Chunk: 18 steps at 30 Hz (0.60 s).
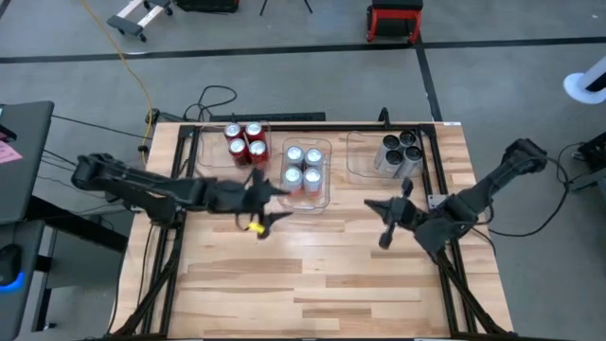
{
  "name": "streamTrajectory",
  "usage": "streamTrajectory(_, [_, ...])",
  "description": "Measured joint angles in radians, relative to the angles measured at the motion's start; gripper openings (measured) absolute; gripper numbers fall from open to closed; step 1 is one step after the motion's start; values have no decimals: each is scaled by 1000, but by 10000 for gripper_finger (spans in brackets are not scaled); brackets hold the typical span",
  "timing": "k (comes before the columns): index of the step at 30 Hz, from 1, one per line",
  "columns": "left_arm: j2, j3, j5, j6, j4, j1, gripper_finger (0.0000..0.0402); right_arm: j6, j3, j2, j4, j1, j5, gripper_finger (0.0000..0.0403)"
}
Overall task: Sort soda cans
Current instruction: Return to Home Position
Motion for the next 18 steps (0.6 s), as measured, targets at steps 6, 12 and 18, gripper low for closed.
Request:
streamTrajectory(6, [-72, -109, -122, 56, 126, -143, 172, -259, -150, 0, 454, -4, -134, 4])
streamTrajectory(12, [-115, -229, -124, 76, 255, -155, 114, -326, -330, -16, 751, -90, -252, 4])
streamTrajectory(18, [-185, -268, -12, 116, 268, -74, 83, -327, -444, -101, 914, -203, -450, 4])
